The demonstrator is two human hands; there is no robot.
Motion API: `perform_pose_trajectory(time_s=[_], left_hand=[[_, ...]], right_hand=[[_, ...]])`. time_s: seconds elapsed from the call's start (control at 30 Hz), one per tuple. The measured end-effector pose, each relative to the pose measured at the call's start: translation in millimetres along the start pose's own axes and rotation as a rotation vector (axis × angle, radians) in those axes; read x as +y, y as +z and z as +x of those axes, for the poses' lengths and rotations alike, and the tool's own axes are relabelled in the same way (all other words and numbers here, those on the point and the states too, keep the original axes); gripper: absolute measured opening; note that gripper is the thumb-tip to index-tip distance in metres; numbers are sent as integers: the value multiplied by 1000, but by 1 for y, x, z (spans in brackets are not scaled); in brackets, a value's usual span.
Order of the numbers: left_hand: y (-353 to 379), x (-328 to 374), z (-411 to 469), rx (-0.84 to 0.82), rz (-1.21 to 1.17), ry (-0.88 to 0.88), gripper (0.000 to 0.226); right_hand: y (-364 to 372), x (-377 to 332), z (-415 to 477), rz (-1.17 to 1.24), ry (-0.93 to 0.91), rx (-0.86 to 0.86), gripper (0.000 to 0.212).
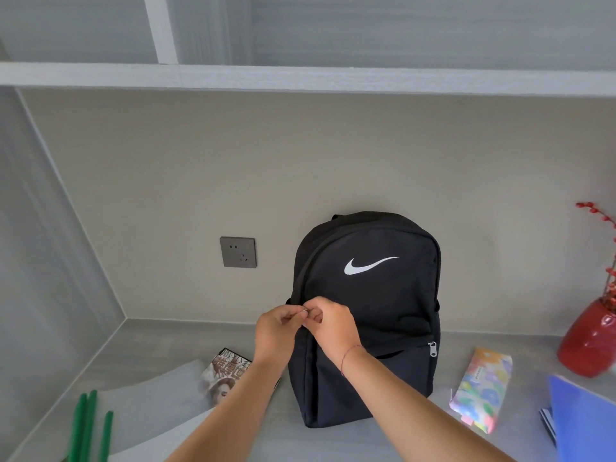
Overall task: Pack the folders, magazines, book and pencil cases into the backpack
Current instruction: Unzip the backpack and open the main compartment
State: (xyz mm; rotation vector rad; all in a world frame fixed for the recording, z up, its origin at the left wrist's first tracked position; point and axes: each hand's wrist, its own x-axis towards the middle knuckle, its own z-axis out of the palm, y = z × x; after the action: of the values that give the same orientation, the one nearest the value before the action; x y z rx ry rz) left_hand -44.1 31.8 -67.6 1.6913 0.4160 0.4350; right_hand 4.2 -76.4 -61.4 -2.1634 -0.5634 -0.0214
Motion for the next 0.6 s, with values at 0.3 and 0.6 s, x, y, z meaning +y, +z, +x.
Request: perform_pose_trajectory(time_s=[0.3,0.6], left_hand=[[-7,-9,0,0,64,-36,23],[14,-31,3,30,413,11,14]], right_hand=[[10,3,-2,-65,41,16,8],[-2,-6,1,-65,-57,124,8]])
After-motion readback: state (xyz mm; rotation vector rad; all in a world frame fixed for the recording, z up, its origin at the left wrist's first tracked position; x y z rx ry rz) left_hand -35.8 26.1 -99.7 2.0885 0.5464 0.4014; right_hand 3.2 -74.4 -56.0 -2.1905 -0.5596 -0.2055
